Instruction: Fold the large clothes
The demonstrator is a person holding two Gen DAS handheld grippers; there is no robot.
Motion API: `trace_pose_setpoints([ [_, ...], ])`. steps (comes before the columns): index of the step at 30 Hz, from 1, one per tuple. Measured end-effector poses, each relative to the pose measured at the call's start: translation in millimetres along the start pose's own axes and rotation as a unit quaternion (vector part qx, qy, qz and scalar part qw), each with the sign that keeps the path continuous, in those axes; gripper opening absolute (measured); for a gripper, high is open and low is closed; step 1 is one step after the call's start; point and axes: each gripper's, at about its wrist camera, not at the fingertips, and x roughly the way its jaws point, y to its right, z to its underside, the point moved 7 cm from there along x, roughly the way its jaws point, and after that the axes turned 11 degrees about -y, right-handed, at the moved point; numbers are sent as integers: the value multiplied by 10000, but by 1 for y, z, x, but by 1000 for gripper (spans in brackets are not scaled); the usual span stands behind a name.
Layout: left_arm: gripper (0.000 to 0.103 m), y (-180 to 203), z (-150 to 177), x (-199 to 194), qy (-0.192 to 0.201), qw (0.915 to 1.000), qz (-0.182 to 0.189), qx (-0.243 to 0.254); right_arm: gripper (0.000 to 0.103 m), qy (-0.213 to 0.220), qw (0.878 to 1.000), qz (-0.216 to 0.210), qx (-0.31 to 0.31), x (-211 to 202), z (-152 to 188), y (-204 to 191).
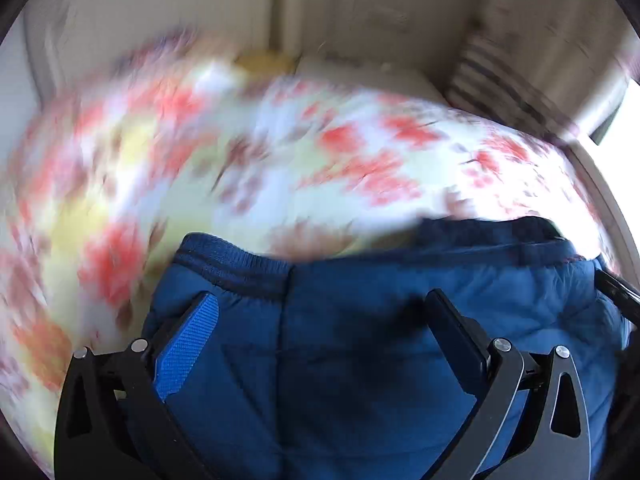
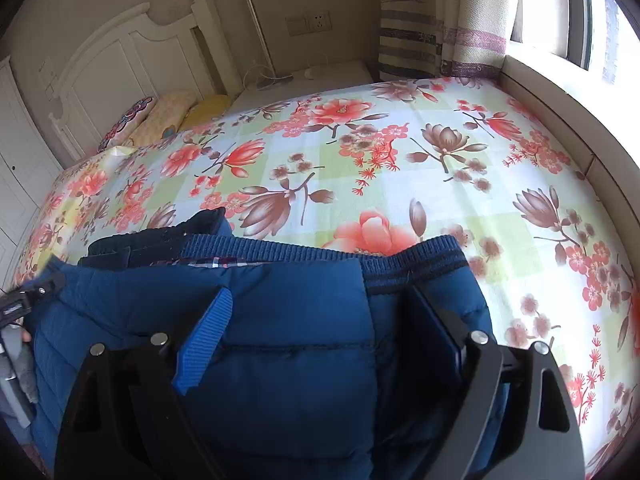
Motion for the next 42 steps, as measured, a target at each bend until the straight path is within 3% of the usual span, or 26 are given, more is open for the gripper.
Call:
trace_pose_setpoints([
  [2, 99, -7, 2, -6, 254, 9983, 481, -220, 88, 12, 10000, 18, -9, -1, 1, -1],
  [6, 99, 3, 4, -1, 300, 9995, 54, -8, 88, -4, 9998, 194, -85, -2, 0, -2],
  [8, 99, 3, 2, 1, 283, 9996, -14, 20, 88, 24, 9983, 544, -196, -9, -2, -7],
  [9, 99, 5, 1, 3, 286, 9996, -19, 18, 88, 185, 9948, 946, -323, -20, -2, -14],
  [10, 99, 4, 0, 2, 289, 9996, -16, 19, 88, 373, 9921, 1089, -504, -30, -3, -26],
  [13, 99, 3, 1, 2, 300, 9995, -17, 24, 90, 701, 9863, 763, -1283, -54, 5, -93],
  [16, 99, 0, 2, 0, 301, 9995, -4, 21, 94, 428, 9668, 524, -2466, -39, 31, -172],
  [19, 99, -1, 2, 0, 321, 9994, 83, -16, 94, 66, 9392, 1250, -3198, 9, 55, -200],
  [23, 99, -1, 2, -1, 319, 9994, 104, -23, 96, -242, 9633, 526, -2619, 7, 46, -177],
  [27, 99, -2, 2, -1, 332, 9993, 151, -34, 96, 263, 9814, 806, -1720, -29, 24, -107],
  [31, 99, -2, 2, -1, 337, 9993, 170, -42, 97, 328, 9933, 978, -519, -39, 17, -10],
  [32, 99, -2, 2, -1, 340, 9993, 172, -45, 97, 251, 9953, 882, -308, -33, 19, 6],
  [33, 99, -2, 2, -1, 340, 9993, 167, -40, 97, 66, 9990, 422, 93, -23, 23, 24],
  [35, 99, -3, 2, -1, 342, 9993, 177, -41, 98, -22, 9995, 94, 303, -15, 24, 32],
  [38, 99, -3, 2, -1, 337, 9993, 184, -44, 98, -50, 9994, 313, 143, -10, 25, 28],
  [42, 99, -3, 2, -1, 341, 9992, 200, -51, 99, -21, 9996, 170, 222, -8, 25, 28],
])
